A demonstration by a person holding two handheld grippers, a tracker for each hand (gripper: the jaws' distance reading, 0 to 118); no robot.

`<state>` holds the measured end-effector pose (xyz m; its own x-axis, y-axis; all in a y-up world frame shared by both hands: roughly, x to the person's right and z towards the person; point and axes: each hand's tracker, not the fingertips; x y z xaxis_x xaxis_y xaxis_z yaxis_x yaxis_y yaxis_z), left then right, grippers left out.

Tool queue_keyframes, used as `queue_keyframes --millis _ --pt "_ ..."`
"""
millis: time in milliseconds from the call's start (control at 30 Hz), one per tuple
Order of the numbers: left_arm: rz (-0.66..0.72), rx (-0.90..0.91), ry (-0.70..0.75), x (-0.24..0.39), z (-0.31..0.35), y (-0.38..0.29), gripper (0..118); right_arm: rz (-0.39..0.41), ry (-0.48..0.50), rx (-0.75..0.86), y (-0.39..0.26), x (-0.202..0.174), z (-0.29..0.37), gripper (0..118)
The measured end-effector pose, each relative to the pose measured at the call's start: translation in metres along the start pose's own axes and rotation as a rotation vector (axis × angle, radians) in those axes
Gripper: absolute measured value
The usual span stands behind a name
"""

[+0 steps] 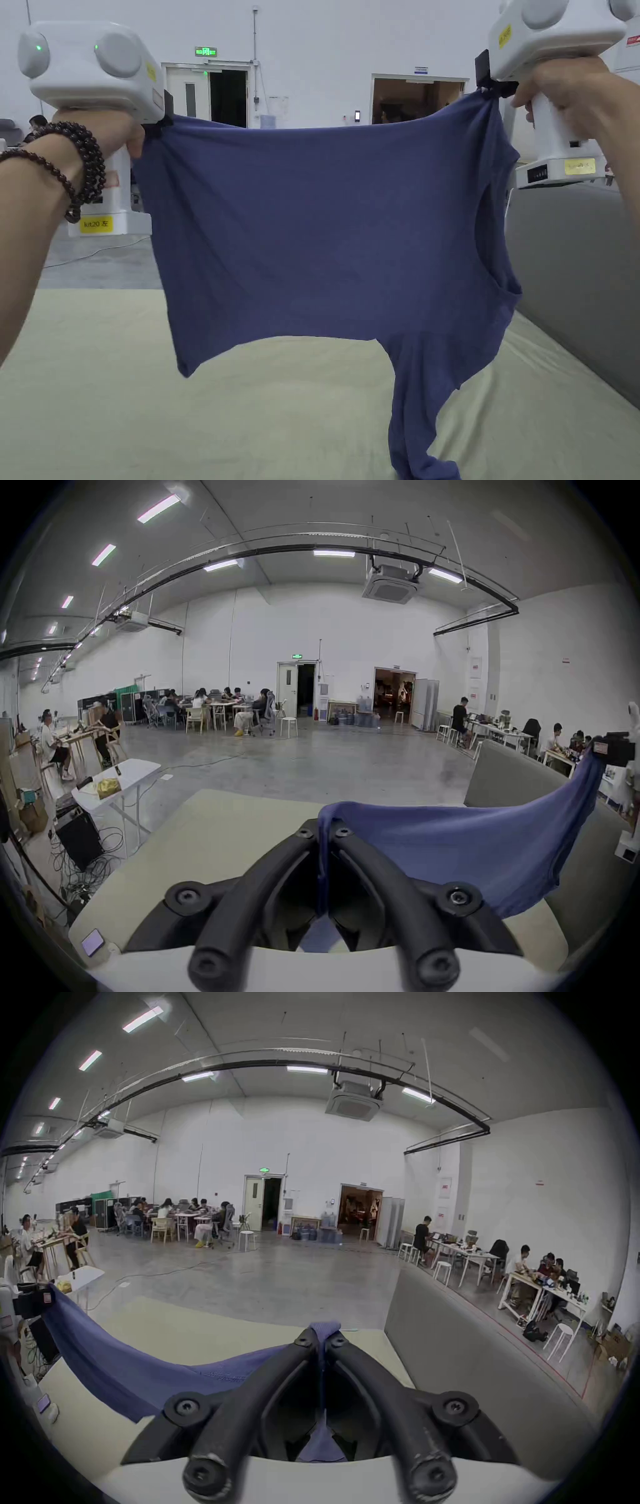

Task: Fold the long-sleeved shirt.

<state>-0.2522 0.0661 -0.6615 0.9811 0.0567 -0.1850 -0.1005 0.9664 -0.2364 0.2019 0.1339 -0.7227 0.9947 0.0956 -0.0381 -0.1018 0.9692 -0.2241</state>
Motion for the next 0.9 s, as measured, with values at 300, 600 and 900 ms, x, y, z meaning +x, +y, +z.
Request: queue_keyframes --millis 300,600,900 --pt "-0.041 -0.192 0.009 -0.001 -0.052 -0.114 0 -0.067 0.035 -0.183 -0.133 -0.004 -0.059 0" --pt "-0.020 -0.305 -0.010 -0.020 -0.062 -0.207 0 -0.074 0.087 -0.301 -0.229 -0.009 -0.060 0" --pt "0.035 -0.290 -0.055 -0.042 0.038 -0.251 0 0.030 0.153 -0.256 -0.264 -0.017 0.057 0"
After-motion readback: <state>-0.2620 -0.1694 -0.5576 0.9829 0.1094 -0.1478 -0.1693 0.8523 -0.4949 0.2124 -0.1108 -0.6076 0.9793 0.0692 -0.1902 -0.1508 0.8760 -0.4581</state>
